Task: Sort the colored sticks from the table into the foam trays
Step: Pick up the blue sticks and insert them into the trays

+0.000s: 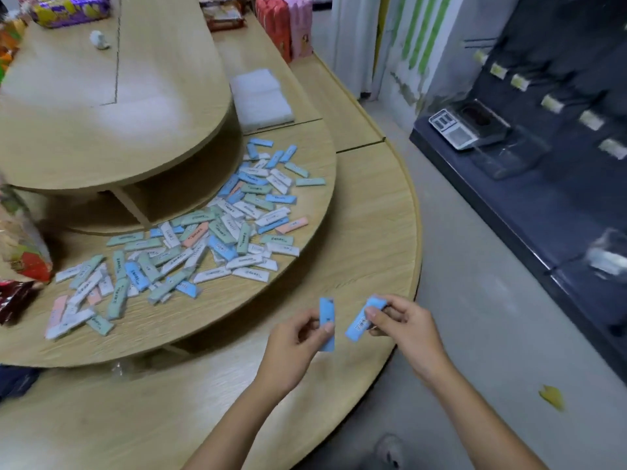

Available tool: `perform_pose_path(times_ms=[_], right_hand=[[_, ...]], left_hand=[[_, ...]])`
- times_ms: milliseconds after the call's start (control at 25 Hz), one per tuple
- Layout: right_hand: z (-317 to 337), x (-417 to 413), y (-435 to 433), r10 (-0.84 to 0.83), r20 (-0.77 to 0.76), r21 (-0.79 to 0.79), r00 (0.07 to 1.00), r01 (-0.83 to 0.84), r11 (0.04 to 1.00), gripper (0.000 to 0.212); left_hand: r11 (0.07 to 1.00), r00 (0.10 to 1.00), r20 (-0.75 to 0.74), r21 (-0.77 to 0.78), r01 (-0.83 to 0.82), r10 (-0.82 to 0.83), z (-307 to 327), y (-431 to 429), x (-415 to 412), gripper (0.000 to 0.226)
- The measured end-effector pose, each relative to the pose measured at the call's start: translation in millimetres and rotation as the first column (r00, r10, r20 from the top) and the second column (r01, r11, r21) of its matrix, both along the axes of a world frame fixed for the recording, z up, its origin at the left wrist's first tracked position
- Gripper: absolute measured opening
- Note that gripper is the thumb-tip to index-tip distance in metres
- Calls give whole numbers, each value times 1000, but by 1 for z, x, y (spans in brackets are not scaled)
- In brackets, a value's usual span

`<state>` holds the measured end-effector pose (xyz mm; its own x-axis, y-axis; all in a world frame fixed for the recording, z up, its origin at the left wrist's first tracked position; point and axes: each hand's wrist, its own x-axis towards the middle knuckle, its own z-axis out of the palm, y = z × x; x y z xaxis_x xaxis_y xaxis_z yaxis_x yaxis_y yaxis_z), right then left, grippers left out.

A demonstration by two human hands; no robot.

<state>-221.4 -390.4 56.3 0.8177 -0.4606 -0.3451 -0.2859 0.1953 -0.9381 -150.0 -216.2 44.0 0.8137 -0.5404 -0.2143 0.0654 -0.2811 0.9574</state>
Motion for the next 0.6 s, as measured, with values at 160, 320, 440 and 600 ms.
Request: perform_pose_path(times_ms=[160,320,440,600], right_hand=[[13,-27,-106,109,1,-73,994,-108,991,7],[25,-35,-198,89,2,-89,996,-89,992,11],[31,-11,-254,103,14,-100,995,-101,990,10],[32,50,-327,167,8,-105,986,-166,981,13]], left_hand=[[989,988,-134,-112,-94,79,4,-113,-31,16],[986,994,-106,-169,-17,-1,19,-211,-37,20],[988,997,-75,-152,-1,-10,20,-265,-14,20],[985,995,-95,-163,-50,35,16,-336,41,20]])
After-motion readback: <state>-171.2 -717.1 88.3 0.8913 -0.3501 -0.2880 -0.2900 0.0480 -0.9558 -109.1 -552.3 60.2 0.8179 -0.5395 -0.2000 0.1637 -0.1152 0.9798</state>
